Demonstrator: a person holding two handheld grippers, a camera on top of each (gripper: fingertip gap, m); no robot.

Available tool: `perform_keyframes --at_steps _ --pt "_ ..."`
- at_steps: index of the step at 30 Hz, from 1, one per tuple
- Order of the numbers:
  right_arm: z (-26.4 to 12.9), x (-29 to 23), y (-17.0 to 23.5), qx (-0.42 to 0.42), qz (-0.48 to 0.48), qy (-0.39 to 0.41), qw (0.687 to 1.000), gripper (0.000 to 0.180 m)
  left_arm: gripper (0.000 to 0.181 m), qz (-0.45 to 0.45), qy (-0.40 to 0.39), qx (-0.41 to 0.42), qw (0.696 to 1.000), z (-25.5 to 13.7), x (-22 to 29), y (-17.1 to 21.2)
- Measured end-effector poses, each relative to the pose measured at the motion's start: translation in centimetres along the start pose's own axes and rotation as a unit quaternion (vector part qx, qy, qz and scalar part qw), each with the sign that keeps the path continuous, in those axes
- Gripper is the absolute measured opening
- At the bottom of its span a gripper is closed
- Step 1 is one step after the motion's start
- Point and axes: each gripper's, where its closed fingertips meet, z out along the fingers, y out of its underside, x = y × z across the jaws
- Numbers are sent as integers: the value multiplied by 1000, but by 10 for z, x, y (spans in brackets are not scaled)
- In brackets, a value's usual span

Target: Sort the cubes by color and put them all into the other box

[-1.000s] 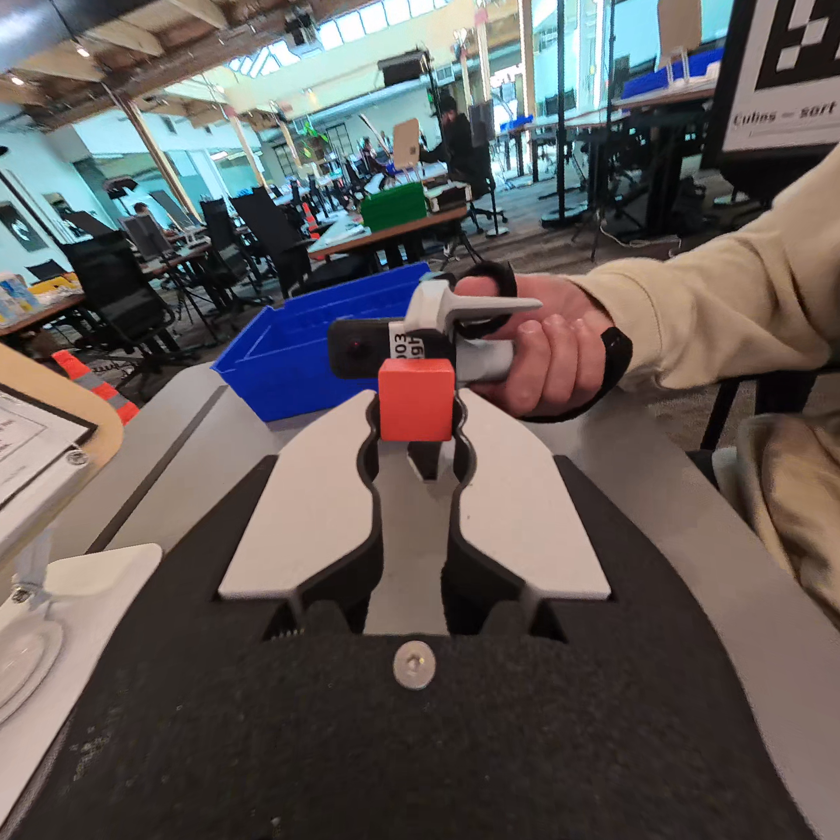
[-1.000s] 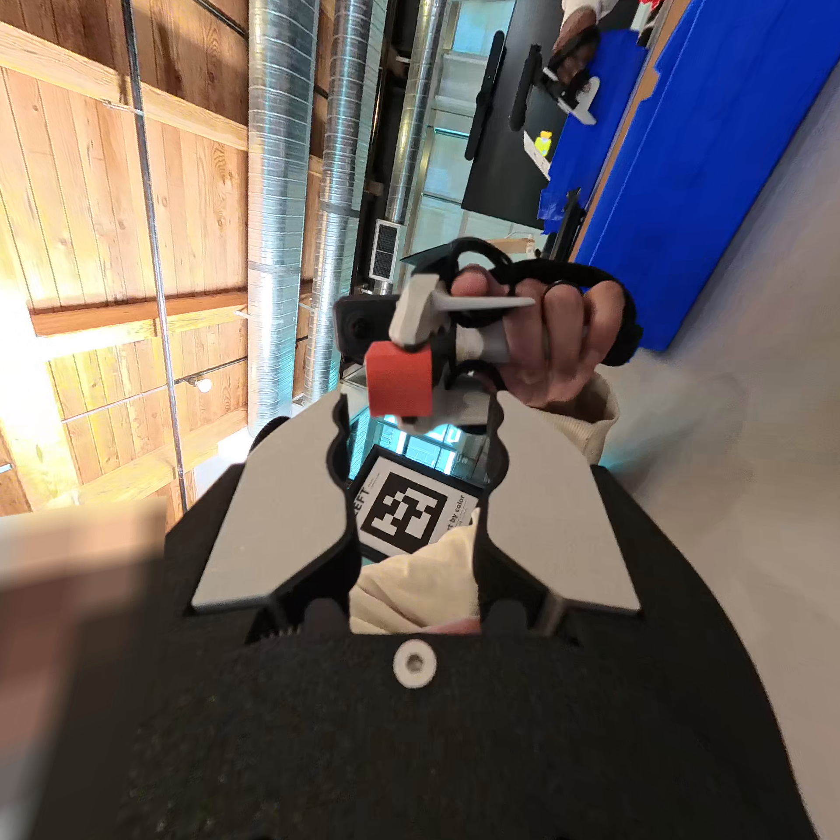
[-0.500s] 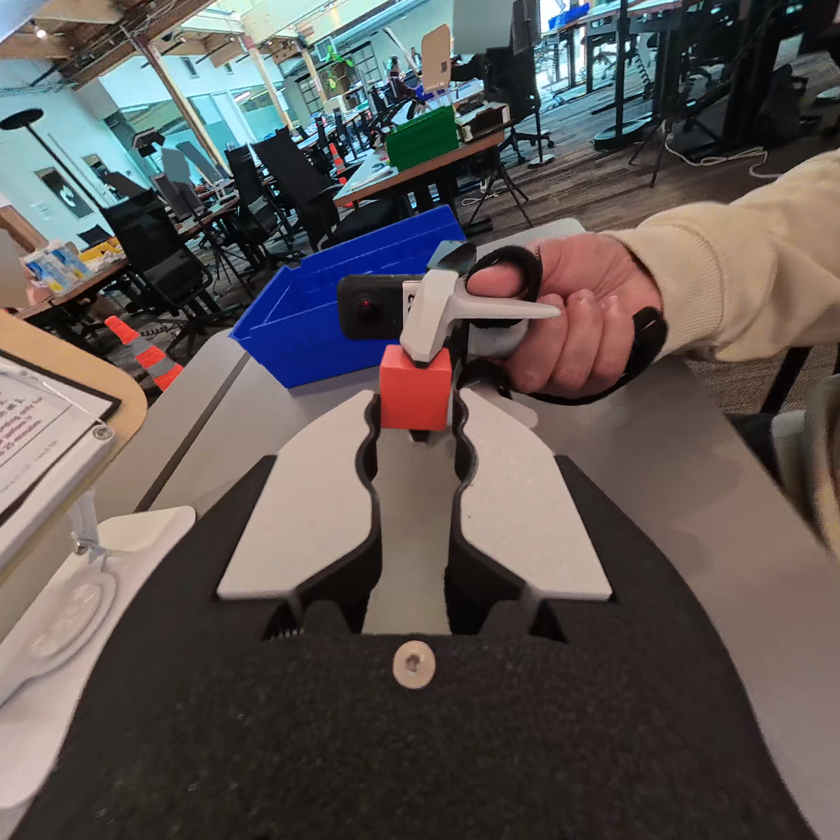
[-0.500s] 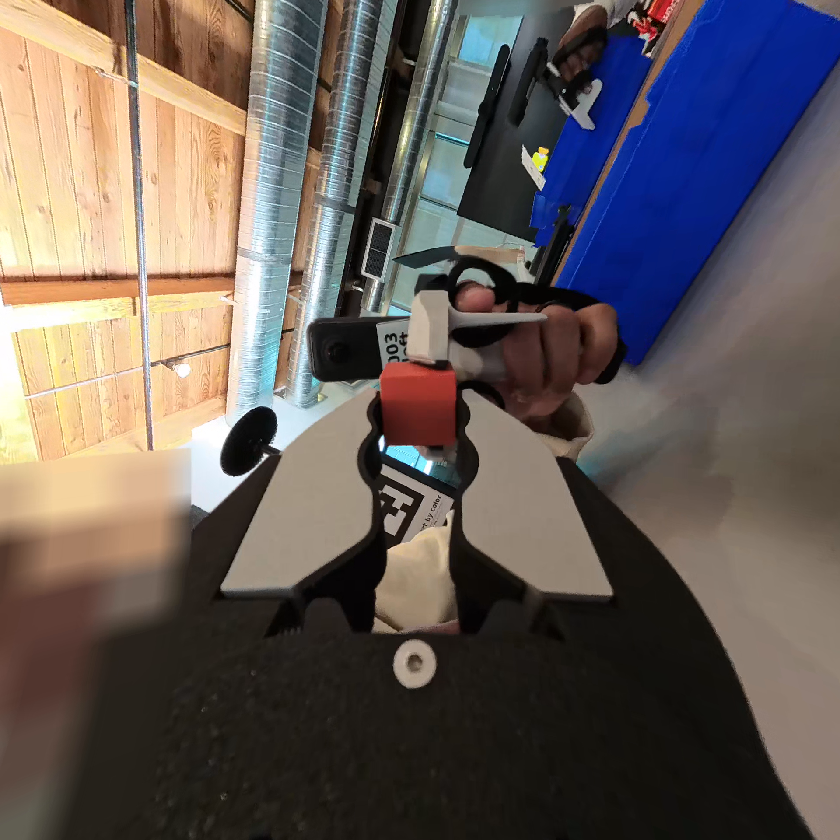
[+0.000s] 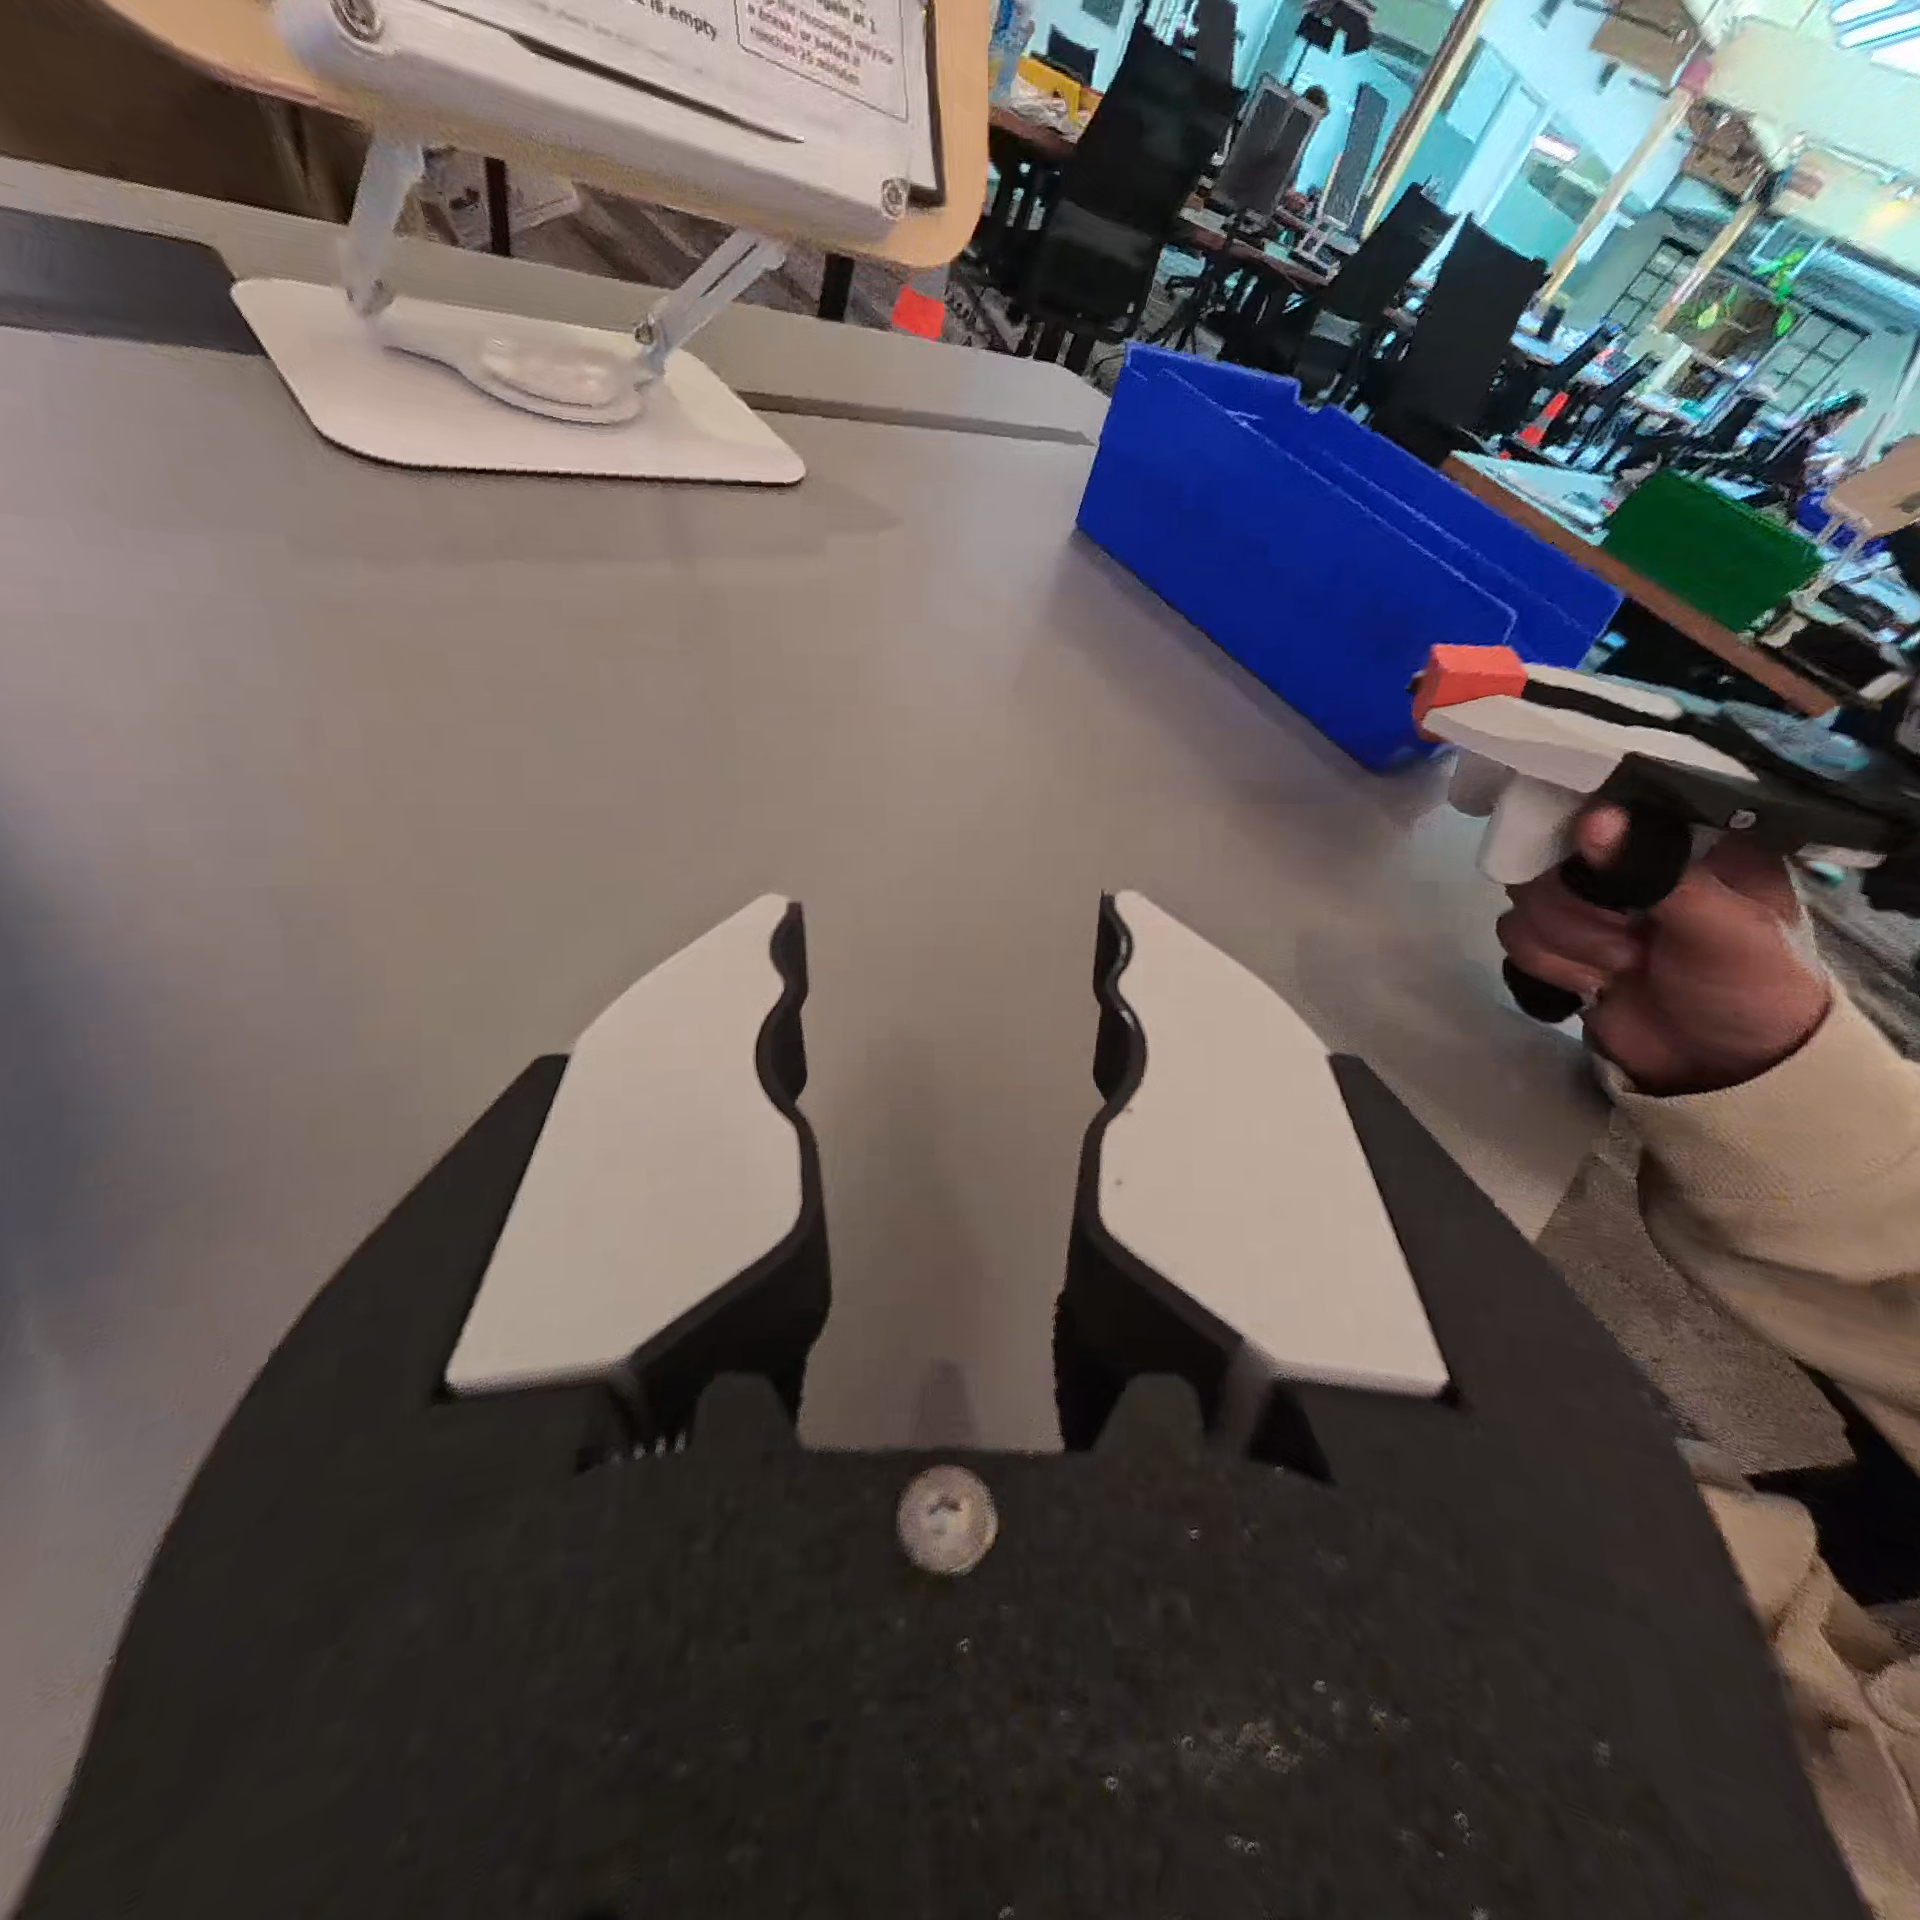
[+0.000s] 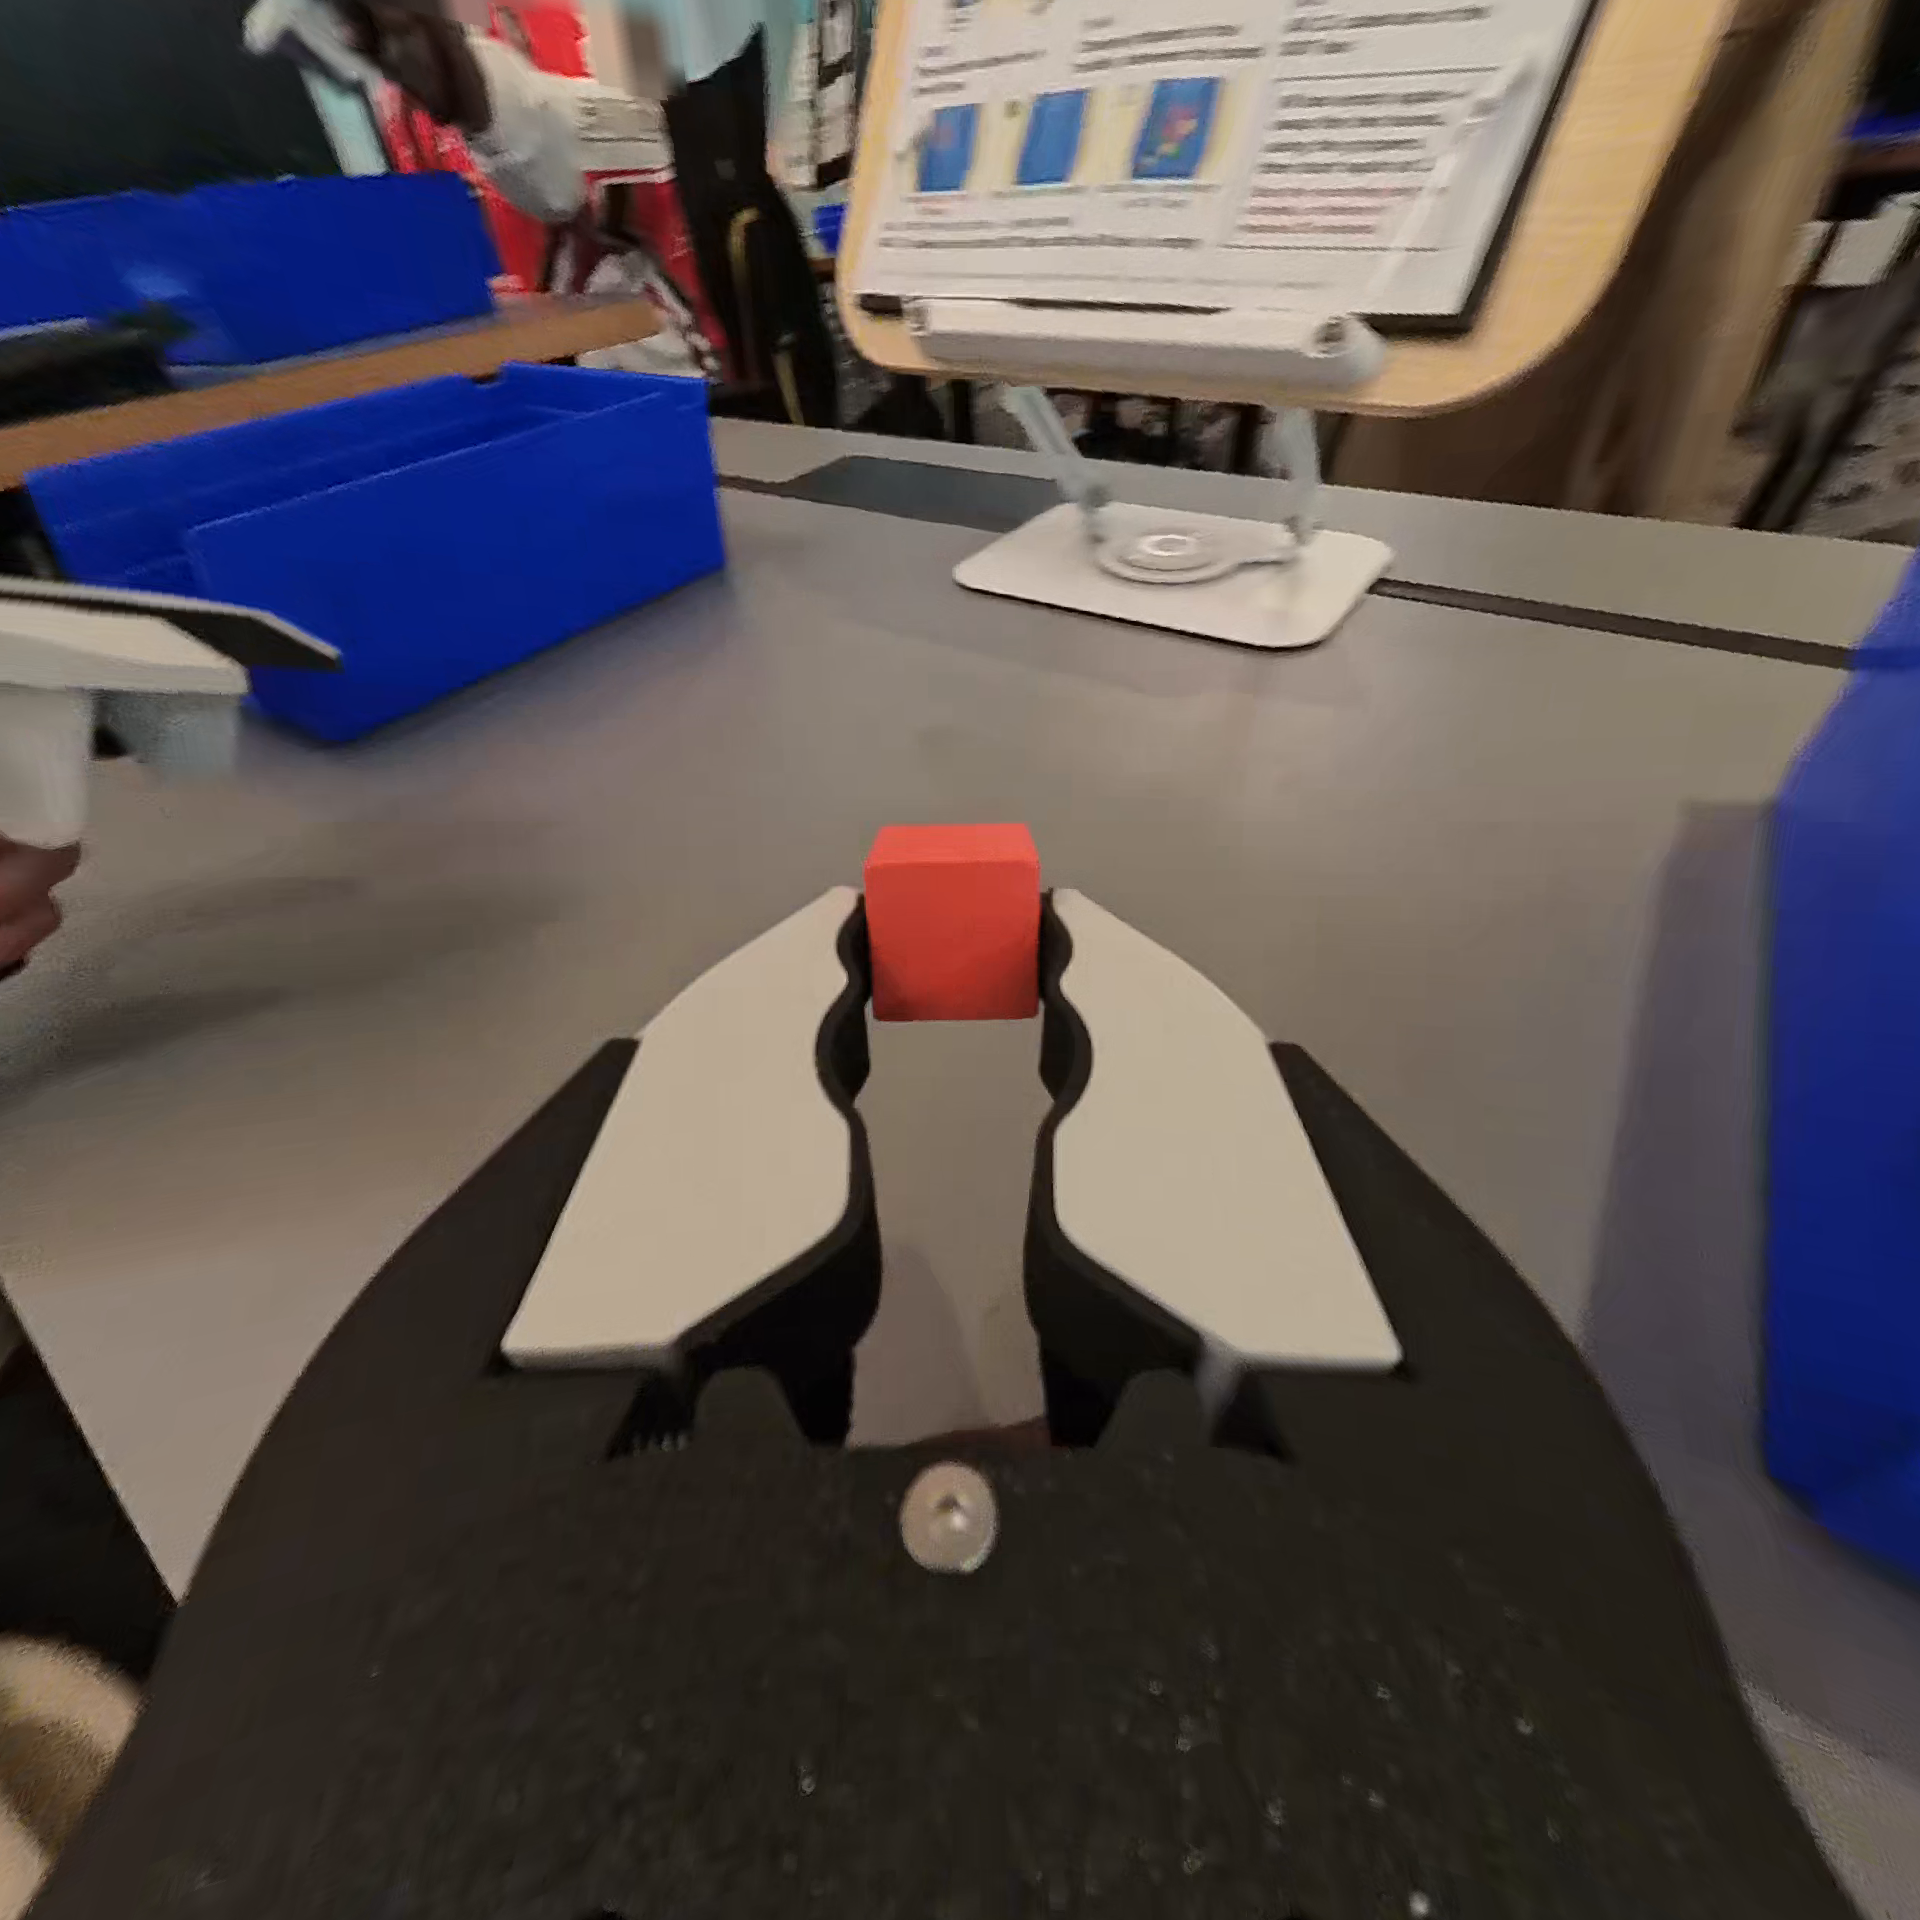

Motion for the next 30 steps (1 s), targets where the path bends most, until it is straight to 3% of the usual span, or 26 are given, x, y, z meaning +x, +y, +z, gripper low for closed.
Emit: perform_keyframes --at_steps 5,11,14,18,20,23,30 --pt "-5 7 1 2 -10 43 999 29 49 4 56 -12 998 1 15 5" --pt "-15 14 -19 11 -8 47 999 29 47 58 38 -32 997 4 19 12" --pt "-39 78 -69 7 -37 128 991 29 47 47 51 -32 997 4 22 12" --pt "-23 211 -76 -169 7 169 971 30 47 28 77 -47 996 8 26 17" --pt "1 285 -58 -237 28 204 949 30 48 25 88 -51 994 10 29 18" --pt "30 351 -13 -328 105 213 914 30 47 40 89 -56 994 11 31 19" --pt "49 398 30 -422 110 260 861 30 47 88 66 -66 992 6 29 28"
